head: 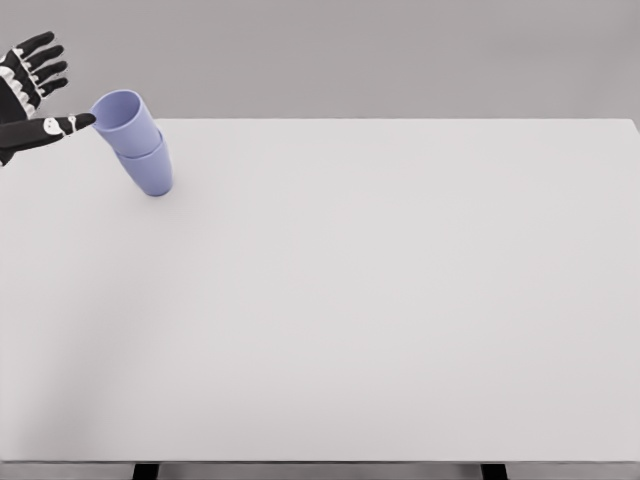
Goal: Place the right cup on the left cup with left arm
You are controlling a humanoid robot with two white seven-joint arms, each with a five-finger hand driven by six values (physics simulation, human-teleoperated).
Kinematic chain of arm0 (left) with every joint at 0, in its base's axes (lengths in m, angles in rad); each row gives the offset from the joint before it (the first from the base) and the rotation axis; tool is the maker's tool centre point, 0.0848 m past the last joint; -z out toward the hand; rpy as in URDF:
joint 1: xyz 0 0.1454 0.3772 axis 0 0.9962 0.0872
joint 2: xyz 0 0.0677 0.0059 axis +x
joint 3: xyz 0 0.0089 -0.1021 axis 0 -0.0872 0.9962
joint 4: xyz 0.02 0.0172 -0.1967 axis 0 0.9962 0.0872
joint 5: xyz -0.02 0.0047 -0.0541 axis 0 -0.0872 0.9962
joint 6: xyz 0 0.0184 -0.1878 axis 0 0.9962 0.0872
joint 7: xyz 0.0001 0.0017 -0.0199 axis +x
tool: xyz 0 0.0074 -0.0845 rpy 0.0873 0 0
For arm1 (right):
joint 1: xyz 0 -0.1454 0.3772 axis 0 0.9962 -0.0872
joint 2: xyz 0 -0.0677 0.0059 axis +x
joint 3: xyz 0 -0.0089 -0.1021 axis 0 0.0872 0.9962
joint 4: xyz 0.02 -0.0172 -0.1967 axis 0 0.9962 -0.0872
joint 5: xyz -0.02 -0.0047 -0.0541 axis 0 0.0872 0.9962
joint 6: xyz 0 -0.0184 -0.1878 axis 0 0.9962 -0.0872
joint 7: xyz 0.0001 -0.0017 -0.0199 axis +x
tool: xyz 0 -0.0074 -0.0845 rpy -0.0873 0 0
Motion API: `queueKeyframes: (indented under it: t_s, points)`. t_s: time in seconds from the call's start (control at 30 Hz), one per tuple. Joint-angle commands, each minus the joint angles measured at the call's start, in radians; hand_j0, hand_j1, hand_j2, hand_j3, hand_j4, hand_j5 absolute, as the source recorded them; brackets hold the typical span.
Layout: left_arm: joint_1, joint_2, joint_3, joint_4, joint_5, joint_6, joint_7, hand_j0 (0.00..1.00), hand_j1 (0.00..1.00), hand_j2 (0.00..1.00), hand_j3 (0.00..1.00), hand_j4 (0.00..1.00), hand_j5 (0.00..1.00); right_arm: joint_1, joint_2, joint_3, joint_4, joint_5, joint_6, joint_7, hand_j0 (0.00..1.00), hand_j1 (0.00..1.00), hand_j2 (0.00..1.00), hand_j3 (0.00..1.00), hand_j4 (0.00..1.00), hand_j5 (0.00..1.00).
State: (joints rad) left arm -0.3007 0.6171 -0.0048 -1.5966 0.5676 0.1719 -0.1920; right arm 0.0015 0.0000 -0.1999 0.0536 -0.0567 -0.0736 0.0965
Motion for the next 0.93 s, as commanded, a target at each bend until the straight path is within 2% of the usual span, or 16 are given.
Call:
queueKeyframes:
  t_s: [0.0,0.17,0.3,0.43,0.47,0.57,0.6,0.7,0.73,0.77,0.83,0.9]
  points:
    - [0.003,0.004,0.057,-0.062,0.008,-0.002,-0.001,0.94,0.94,0.94,0.94,0.94,0.94,0.000,0.000,0.000,0.000,0.000,0.000,0.000,1.00,1.00,1.00,1.00,1.00,1.00]
    - [0.092,0.004,0.112,-0.111,0.008,-0.026,-0.003,0.96,0.96,0.96,0.96,0.96,0.96,0.000,0.000,0.000,0.000,0.000,0.000,0.000,1.00,1.00,1.00,1.00,1.00,1.00]
    - [0.196,0.004,0.129,-0.161,0.008,-0.155,-0.007,0.98,0.98,0.98,0.98,0.98,0.98,0.000,0.000,-0.001,0.000,0.000,0.000,0.000,1.00,1.00,1.00,1.00,1.00,1.00]
    - [0.281,0.006,0.128,-0.169,0.011,-0.313,-0.014,1.00,1.00,1.00,1.00,1.00,1.00,0.000,0.000,0.000,0.000,0.000,0.000,0.000,1.00,1.00,1.00,1.00,1.00,1.00]
    - [0.295,0.006,0.121,-0.169,0.009,-0.356,-0.040,1.00,1.00,1.00,1.00,1.00,1.00,0.000,0.000,0.000,0.000,0.000,0.000,0.000,1.00,1.00,1.00,1.00,1.00,1.00]
    - [0.360,0.006,0.100,-0.172,-0.003,-0.492,-0.121,1.00,1.00,1.00,1.00,1.00,1.00,0.000,0.000,-0.001,0.000,0.000,0.000,0.000,1.00,1.00,1.00,1.00,1.00,1.00]
    - [0.376,0.006,0.072,-0.172,-0.006,-0.568,-0.150,1.00,1.00,1.00,1.00,1.00,1.00,0.000,0.000,0.000,0.000,0.000,0.000,0.000,1.00,1.00,1.00,1.00,1.00,1.00]
    - [0.405,0.004,-0.012,-0.172,-0.103,-0.762,-0.156,1.00,1.00,1.00,1.00,1.00,1.00,0.000,0.000,0.000,0.000,0.000,0.000,0.000,1.00,1.00,1.00,1.00,1.00,1.00]
    - [0.405,0.004,-0.021,-0.172,-0.115,-0.783,-0.156,1.00,1.00,1.00,1.00,1.00,1.00,0.000,0.000,0.000,0.000,0.000,0.000,0.000,1.00,1.00,1.00,1.00,1.00,1.00]
    - [0.407,0.000,-0.052,-0.168,-0.169,-0.783,-0.156,1.00,1.00,1.00,1.00,1.00,1.00,0.000,0.000,-0.001,0.000,0.000,0.000,0.000,1.00,1.00,1.00,1.00,1.00,1.00]
    - [0.405,0.000,-0.101,-0.166,-0.183,-0.783,-0.155,1.00,1.00,1.00,1.00,1.00,1.00,0.000,0.000,0.000,0.000,0.000,0.000,0.000,1.00,1.00,1.00,1.00,1.00,1.00]
    - [0.400,0.000,-0.109,-0.160,-0.189,-0.775,-0.155,1.00,1.00,1.00,1.00,1.00,1.00,0.000,0.000,0.000,0.000,0.000,0.000,0.000,1.00,1.00,1.00,1.00,1.00,1.00]
